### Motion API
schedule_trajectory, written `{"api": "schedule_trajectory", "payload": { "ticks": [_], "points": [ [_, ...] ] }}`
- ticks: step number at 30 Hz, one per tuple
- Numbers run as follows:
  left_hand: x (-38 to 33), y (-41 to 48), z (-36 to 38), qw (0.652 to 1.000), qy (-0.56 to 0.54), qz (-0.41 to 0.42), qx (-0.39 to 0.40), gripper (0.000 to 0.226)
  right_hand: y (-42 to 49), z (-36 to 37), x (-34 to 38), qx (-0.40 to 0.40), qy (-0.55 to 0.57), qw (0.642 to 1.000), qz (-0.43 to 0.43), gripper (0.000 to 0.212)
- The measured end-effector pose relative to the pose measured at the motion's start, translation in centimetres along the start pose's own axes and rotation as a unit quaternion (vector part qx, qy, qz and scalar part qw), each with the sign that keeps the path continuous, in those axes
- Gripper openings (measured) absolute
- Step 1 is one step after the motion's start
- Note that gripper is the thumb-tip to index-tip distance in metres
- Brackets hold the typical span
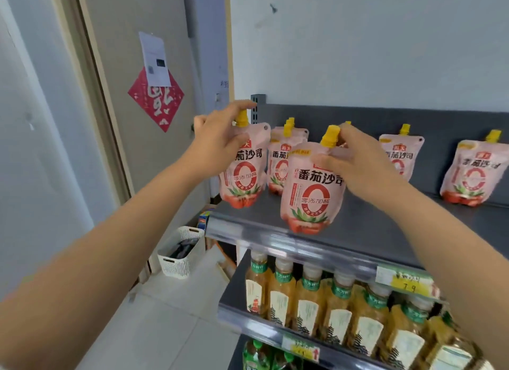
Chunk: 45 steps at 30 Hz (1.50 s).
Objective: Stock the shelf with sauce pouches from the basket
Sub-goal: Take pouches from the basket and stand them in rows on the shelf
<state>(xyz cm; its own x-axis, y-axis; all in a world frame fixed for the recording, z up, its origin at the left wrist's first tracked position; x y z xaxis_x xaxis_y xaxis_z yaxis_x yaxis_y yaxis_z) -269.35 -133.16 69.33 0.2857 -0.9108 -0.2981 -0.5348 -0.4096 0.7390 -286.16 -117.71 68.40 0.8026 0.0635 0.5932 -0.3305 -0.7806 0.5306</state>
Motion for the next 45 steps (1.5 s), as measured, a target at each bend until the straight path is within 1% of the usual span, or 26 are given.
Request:
{"api": "schedule_trajectory", "payload": {
  "ticks": [4, 8, 14, 16, 19, 22, 25, 26, 28, 30, 32, 34, 35, 37, 39, 40, 43, 44, 45],
  "points": [
    [2.1, 3.2, 4.1, 0.995, -0.075, 0.024, 0.058, 0.045, 2.8, -0.3, -2.6, -0.027, -0.039, 0.999, 0.012, 0.019],
    [2.8, 5.3, 7.2, 0.982, -0.137, 0.029, 0.124, 0.044, 4.0, -0.5, -4.1, -0.046, -0.060, 0.997, 0.024, 0.015],
    [3.9, 7.1, 10.7, 0.966, -0.181, 0.045, 0.178, 0.044, 4.9, 0.5, -4.8, -0.043, -0.099, 0.993, 0.048, 0.020],
    [4.3, 7.2, 12.0, 0.961, -0.184, 0.058, 0.198, 0.046, 5.0, 1.1, -4.6, -0.037, -0.084, 0.994, 0.055, 0.023],
    [5.6, 7.5, 13.3, 0.957, -0.193, 0.058, 0.210, 0.051, 5.3, 2.1, -4.2, -0.017, -0.055, 0.996, 0.069, 0.023],
    [6.1, 8.1, 13.2, 0.951, -0.207, 0.050, 0.222, 0.056, 5.6, 3.5, -3.7, -0.013, -0.058, 0.996, 0.073, 0.029],
    [6.7, 8.5, 11.9, 0.949, -0.230, 0.054, 0.209, 0.061, 6.1, 5.7, -3.1, 0.005, -0.036, 0.997, 0.064, 0.020],
    [7.1, 8.6, 11.5, 0.953, -0.226, 0.058, 0.195, 0.059, 6.3, 6.4, -2.9, 0.014, -0.027, 0.998, 0.061, 0.016],
    [8.1, 8.5, 10.8, 0.961, -0.221, 0.047, 0.157, 0.046, 6.8, 7.7, -2.7, 0.024, -0.022, 0.998, 0.056, 0.010],
    [9.5, 8.4, 10.2, 0.962, -0.246, 0.012, 0.113, 0.032, 7.3, 8.7, -2.4, 0.028, -0.017, 0.998, 0.056, 0.016],
    [10.9, 8.2, 9.9, 0.961, -0.264, -0.030, 0.080, 0.025, 7.8, 9.5, -2.0, 0.026, -0.011, 0.998, 0.052, 0.018],
    [12.2, 7.9, 10.3, 0.965, -0.242, -0.069, 0.077, 0.024, 8.1, 10.1, -1.8, 0.022, -0.009, 0.999, 0.047, 0.010],
    [12.7, 7.7, 10.7, 0.966, -0.228, -0.082, 0.087, 0.024, 8.1, 10.1, -1.8, 0.017, -0.010, 0.999, 0.046, 0.011],
    [13.4, 7.1, 11.9, 0.967, -0.203, -0.101, 0.118, 0.025, 8.1, 9.8, -1.9, -0.013, -0.015, 0.998, 0.053, 0.016],
    [13.8, 6.5, 13.2, 0.962, -0.193, -0.116, 0.154, 0.025, 7.7, 8.6, -2.3, -0.072, -0.004, 0.995, 0.065, 0.026],
    [13.8, 6.1, 13.8, 0.959, -0.193, -0.121, 0.170, 0.025, 7.4, 7.8, -2.7, -0.111, 0.014, 0.991, 0.070, 0.025],
    [13.7, 5.4, 15.4, 0.949, -0.200, -0.119, 0.211, 0.021, 6.8, 5.4, -5.2, -0.245, 0.078, 0.963, 0.084, 0.004],
    [13.5, 5.2, 15.7, 0.946, -0.206, -0.120, 0.220, 0.016, 6.8, 5.2, -6.7, -0.269, 0.084, 0.953, 0.109, 0.005],
    [13.4, 5.0, 16.0, 0.942, -0.212, -0.129, 0.227, 0.009, 7.0, 5.3, -8.6, -0.270, 0.082, 0.948, 0.145, 0.005]
  ]
}}
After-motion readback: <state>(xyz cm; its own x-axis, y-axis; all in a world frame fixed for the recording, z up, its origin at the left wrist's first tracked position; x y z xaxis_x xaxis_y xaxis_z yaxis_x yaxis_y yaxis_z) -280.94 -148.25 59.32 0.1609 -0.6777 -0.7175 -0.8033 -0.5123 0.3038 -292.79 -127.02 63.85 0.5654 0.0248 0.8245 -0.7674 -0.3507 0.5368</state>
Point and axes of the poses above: each hand's wrist, its own y-axis towards the middle knuckle, its own z-axis out of the palm, x = y × z, the point moved 5 cm from there along y, towards the middle knuckle, and after that the axes turned 2 degrees about z, right-handed, at the moved point
